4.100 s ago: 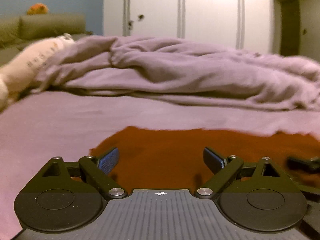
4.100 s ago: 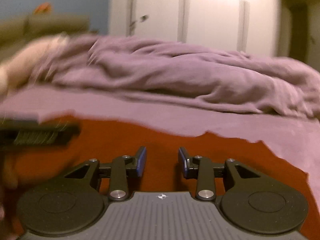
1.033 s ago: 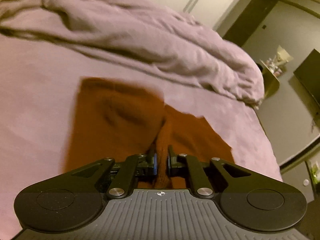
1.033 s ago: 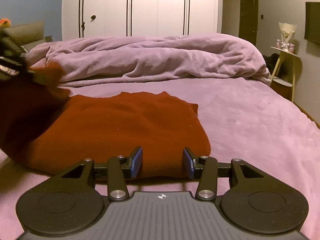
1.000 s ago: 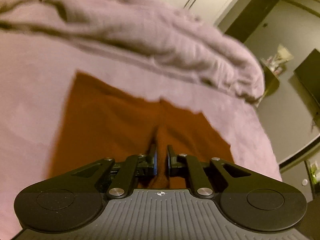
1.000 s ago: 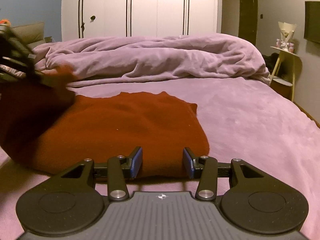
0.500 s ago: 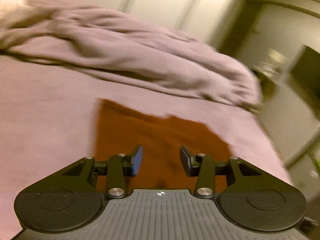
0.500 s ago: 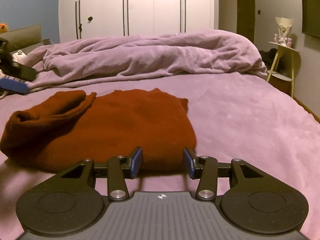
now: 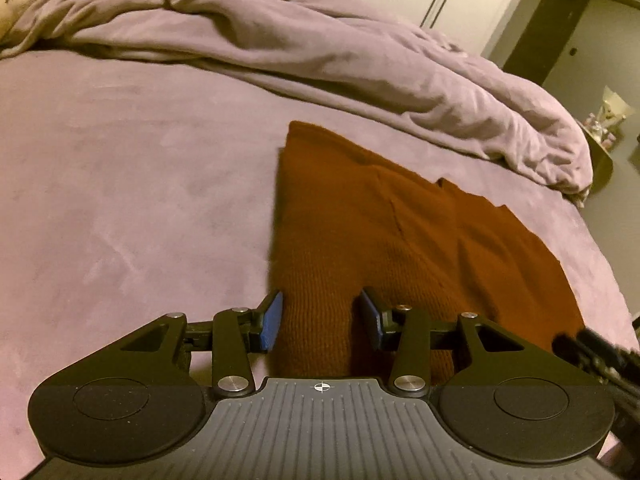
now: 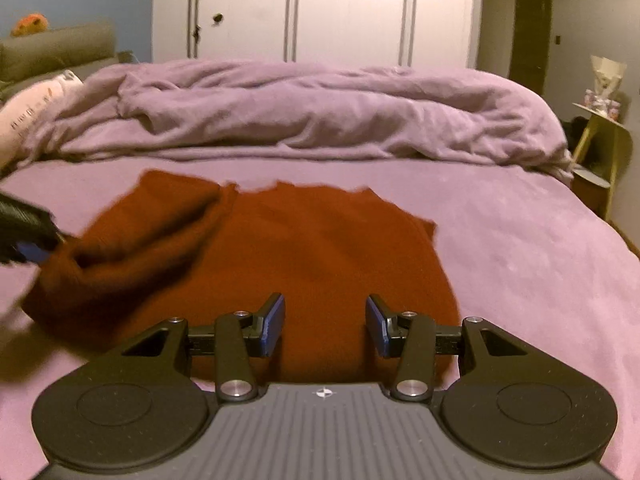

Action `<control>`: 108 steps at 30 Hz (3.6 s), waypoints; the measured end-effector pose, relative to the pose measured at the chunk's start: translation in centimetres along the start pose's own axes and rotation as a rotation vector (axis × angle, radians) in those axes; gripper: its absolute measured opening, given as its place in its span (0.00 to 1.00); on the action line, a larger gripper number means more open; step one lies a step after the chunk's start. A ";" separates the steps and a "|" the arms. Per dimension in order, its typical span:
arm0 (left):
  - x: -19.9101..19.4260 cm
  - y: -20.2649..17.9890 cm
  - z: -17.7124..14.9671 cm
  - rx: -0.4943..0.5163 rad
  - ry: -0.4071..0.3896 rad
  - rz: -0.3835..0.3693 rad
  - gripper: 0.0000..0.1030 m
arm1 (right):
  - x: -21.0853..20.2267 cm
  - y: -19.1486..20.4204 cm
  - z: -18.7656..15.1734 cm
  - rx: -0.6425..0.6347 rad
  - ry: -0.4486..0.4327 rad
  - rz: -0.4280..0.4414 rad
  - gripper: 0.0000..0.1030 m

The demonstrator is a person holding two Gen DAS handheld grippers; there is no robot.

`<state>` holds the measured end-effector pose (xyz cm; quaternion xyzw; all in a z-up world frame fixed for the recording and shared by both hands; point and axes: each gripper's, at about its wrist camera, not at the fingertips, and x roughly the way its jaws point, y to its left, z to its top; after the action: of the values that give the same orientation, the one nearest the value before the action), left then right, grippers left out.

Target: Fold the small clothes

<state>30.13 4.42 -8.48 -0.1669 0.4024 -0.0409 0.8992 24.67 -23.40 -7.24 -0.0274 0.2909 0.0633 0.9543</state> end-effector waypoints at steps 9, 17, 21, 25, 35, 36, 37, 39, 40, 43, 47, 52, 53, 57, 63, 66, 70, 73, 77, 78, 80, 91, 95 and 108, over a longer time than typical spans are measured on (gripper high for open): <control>-3.8 2.7 0.2 -0.041 -0.032 -0.007 0.65 | 3.4 3.3 4.9 0.194 0.093 0.356 0.51; -3.4 5.1 -0.4 0.009 -0.007 0.097 0.72 | 7.7 2.0 6.0 0.326 0.250 0.353 0.64; -1.8 4.7 -1.0 0.011 0.028 0.102 0.72 | 9.3 2.2 5.6 0.406 0.318 0.440 0.65; -1.8 4.1 -1.3 0.038 0.016 0.115 0.71 | 10.4 3.8 6.4 0.367 0.313 0.436 0.65; -1.9 3.6 -1.5 0.045 0.012 0.132 0.71 | 11.3 7.6 8.0 0.227 0.281 0.354 0.51; -1.9 3.6 -1.5 0.044 0.012 0.134 0.71 | 11.3 8.1 8.1 0.195 0.278 0.344 0.51; -1.9 3.5 -1.5 0.041 0.013 0.135 0.71 | 11.3 8.6 8.2 0.158 0.276 0.329 0.49; -2.0 3.4 -1.4 0.035 0.014 0.129 0.71 | 11.1 9.4 8.4 0.100 0.261 0.319 0.36; -2.0 3.3 -1.4 0.035 0.014 0.128 0.71 | 11.0 9.6 8.5 0.063 0.249 0.313 0.30; -2.5 3.1 -1.4 0.032 0.017 0.120 0.71 | 10.3 9.8 8.9 -0.016 0.211 0.293 0.11; -4.3 2.0 -2.1 0.044 -0.009 0.073 0.71 | 8.0 8.8 10.0 -0.098 0.101 0.265 0.10; -4.4 -1.7 -3.1 0.114 0.003 -0.018 0.80 | 4.7 4.7 10.9 -0.116 -0.023 0.169 0.10; -4.1 -2.5 -3.3 0.130 0.009 -0.026 0.80 | 4.5 3.9 10.8 -0.122 -0.031 0.146 0.10; -2.2 -5.8 -4.1 0.188 0.027 -0.025 0.81 | 4.3 -0.2 9.3 -0.094 -0.013 0.074 0.10; 0.0 -6.9 -4.4 0.150 0.051 0.002 0.84 | 6.3 -4.5 5.6 -0.077 0.030 -0.060 0.10; 0.5 -6.9 -4.2 0.132 0.056 0.007 0.85 | 9.0 -7.4 3.5 0.044 0.141 -0.022 0.10; 0.1 -7.1 -4.2 0.134 0.051 0.005 0.82 | 8.2 -8.9 3.4 0.146 0.126 0.065 0.16; -0.3 -6.9 -4.1 0.114 0.056 -0.007 0.80 | 7.2 -9.8 3.6 0.211 0.137 0.102 0.24; -0.5 -7.0 -4.2 0.111 0.053 -0.012 0.78 | 5.0 -10.3 2.8 0.249 0.134 0.163 0.31; -0.5 -6.9 -4.2 0.111 0.053 -0.011 0.78 | 4.7 -10.5 2.5 0.261 0.142 0.183 0.36; -0.5 -7.1 -4.2 0.105 0.051 -0.006 0.78 | 4.1 -10.7 1.8 0.282 0.166 0.206 0.40; -0.3 -7.7 -4.1 0.101 0.058 0.003 0.76 | 4.4 -8.7 2.6 0.186 0.172 0.151 0.15; 0.2 -7.9 -4.1 0.118 0.074 0.025 0.81 | 2.6 -7.1 3.2 -0.002 0.058 0.006 0.13; -5.2 -5.3 -2.6 0.124 0.002 0.037 0.80 | -0.1 -6.5 2.6 -0.008 -0.042 0.037 0.05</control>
<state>25.05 -0.19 -4.67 -0.1032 0.4029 -0.0496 0.9080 26.96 -29.59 -4.91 -0.0245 0.2710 0.0824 0.9587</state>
